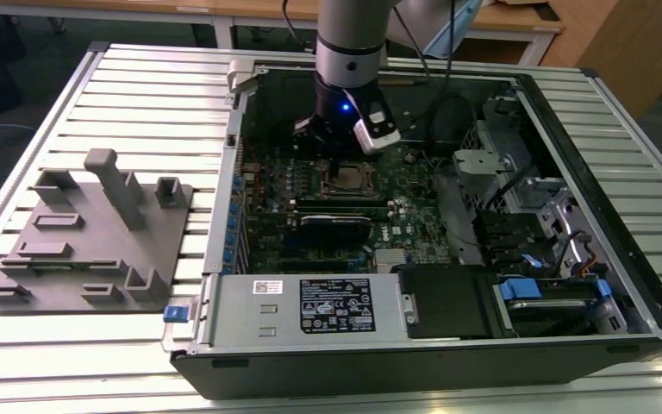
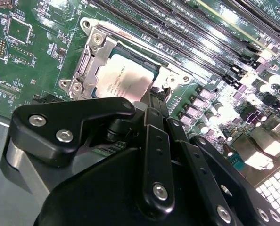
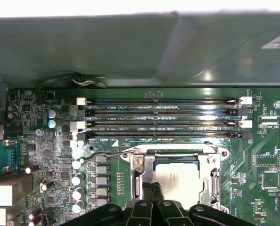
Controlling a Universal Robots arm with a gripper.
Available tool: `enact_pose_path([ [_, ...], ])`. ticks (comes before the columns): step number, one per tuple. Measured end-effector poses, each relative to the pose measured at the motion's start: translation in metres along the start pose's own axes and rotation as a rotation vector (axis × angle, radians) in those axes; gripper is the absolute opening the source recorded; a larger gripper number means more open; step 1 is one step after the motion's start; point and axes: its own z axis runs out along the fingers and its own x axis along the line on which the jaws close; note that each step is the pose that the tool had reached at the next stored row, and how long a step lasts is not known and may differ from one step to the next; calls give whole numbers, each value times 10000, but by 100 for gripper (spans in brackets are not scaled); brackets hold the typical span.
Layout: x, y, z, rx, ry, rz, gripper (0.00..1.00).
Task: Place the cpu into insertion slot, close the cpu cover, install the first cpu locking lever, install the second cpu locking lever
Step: 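Close the cpu cover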
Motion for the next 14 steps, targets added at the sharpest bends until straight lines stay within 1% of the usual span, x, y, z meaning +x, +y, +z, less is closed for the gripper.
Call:
enact_pose_path([
  [5,-4,0,0,1,0,0,11],
  [7,-23,0,0,1,0,0,11],
  [11,-23,1,-1,0,0,0,11],
  [14,-23,1,-18,0,0,0,11],
])
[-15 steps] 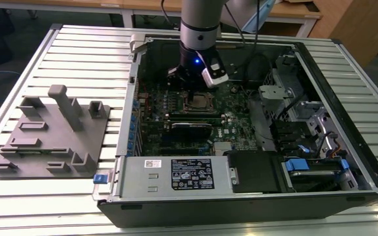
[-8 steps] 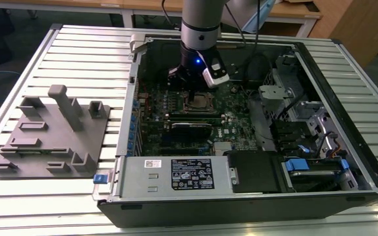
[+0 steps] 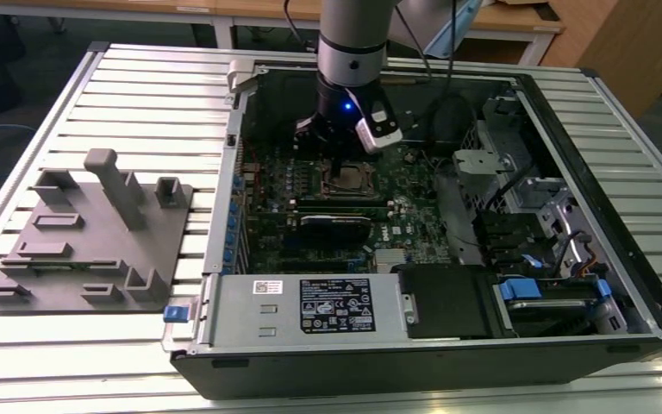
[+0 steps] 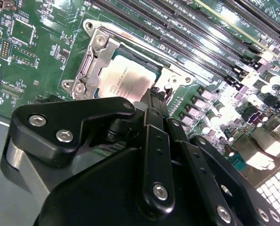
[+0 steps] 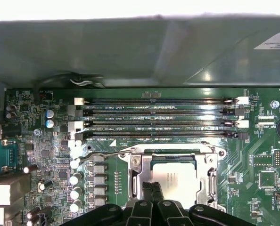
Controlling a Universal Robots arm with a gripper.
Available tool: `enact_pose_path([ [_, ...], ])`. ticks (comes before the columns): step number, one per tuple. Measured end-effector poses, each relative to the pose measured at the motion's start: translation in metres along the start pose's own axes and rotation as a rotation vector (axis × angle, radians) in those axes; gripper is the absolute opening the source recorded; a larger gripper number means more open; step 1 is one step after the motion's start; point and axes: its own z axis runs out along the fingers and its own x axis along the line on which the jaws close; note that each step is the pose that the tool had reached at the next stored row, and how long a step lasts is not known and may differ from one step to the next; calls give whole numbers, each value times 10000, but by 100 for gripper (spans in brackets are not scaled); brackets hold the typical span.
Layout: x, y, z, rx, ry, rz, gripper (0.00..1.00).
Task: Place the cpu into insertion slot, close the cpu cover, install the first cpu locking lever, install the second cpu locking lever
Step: 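Close the cpu cover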
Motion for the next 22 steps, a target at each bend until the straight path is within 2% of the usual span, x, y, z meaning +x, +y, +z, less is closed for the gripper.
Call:
enact_pose_path([
  [9,-13,0,-12,1,2,-2,11],
  [12,-56,1,-11,-2,0,-1,11],
  [18,-218,5,-12,-1,2,-1,11],
  [21,-228,5,-12,-2,2,-1,11],
  [22,-228,6,-11,-3,-16,1,11],
])
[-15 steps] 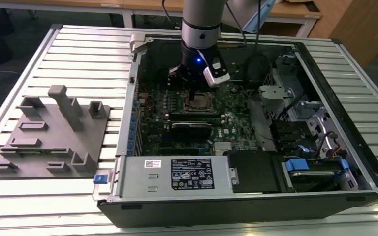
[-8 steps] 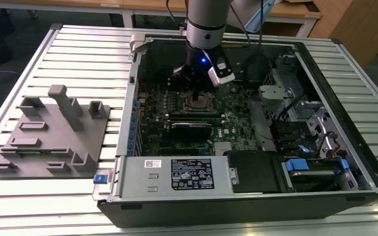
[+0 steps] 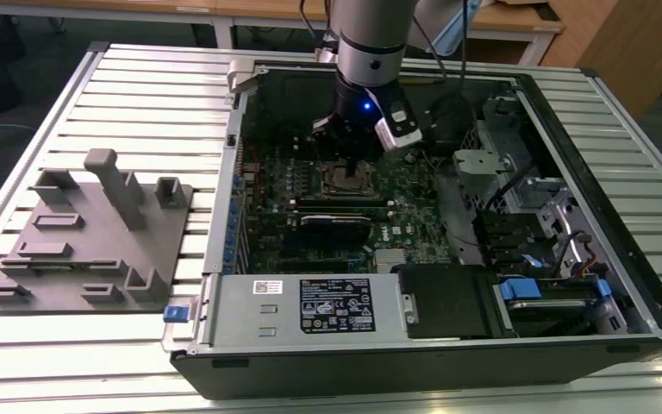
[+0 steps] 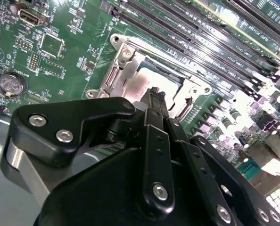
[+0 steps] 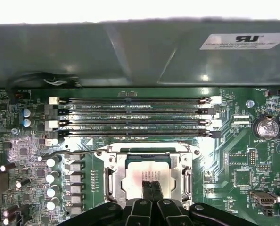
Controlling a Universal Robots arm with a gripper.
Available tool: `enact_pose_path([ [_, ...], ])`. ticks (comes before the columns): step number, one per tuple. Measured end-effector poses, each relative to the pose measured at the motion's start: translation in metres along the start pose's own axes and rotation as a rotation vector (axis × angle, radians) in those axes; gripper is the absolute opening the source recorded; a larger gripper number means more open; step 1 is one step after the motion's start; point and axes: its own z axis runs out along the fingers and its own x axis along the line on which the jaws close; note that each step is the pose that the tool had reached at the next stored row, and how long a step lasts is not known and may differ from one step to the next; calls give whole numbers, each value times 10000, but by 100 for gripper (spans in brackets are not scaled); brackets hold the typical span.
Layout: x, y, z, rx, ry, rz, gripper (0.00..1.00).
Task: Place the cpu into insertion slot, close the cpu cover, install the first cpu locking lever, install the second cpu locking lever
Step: 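Close the cpu cover, then install the first cpu locking lever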
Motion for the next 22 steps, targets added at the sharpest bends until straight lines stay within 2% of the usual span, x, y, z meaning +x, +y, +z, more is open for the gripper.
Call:
enact_pose_path([
  [2,0,1,2,-3,-54,-1,11],
  [5,1,0,1,-2,-58,33,11],
  [9,3,0,3,1,-54,483,11],
  [11,5,0,4,0,-55,510,11],
  [12,10,0,4,-1,-72,512,11],
  [14,22,-1,6,-8,-177,511,11],
  [15,28,0,7,-12,-209,511,11],
  [22,74,-2,7,-11,-235,511,11],
])
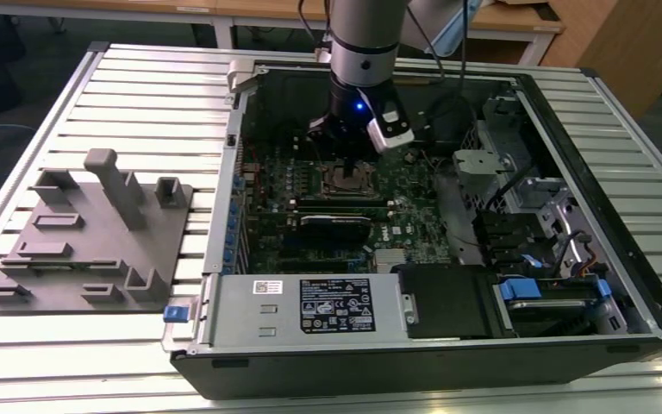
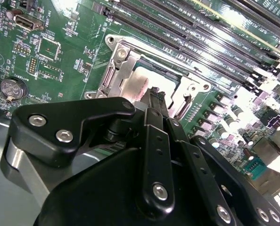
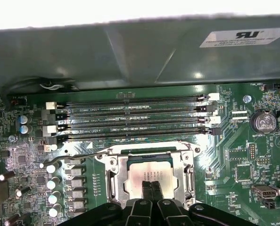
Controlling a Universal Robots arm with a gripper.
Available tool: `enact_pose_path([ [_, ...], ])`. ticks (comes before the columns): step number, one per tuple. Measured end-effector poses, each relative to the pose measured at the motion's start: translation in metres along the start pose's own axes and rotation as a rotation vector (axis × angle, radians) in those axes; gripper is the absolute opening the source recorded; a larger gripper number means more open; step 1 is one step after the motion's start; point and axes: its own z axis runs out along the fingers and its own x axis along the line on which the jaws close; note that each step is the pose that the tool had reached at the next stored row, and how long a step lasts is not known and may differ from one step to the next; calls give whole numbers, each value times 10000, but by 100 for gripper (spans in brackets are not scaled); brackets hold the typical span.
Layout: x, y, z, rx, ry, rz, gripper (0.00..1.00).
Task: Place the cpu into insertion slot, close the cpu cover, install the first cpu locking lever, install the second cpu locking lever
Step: 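Install the first cpu locking lever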
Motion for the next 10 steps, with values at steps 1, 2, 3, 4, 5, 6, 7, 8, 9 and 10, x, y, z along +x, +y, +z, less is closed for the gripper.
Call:
enact_pose_path([
  [1,3,0,-2,-1,0,0,11],
  [2,3,0,-2,-1,-1,0,11],
  [3,3,0,-3,0,0,0,11],
  [4,3,0,-5,0,0,0,11],
  [5,3,0,-8,2,1,0,11],
  [6,3,0,-11,1,0,0,11],
  [7,3,0,-13,0,0,0,11],
  [8,3,0,-17,0,0,0,11],
  [9,3,-1,-22,0,0,0,11],
  [10,2,0,-25,0,0,1,11],
])
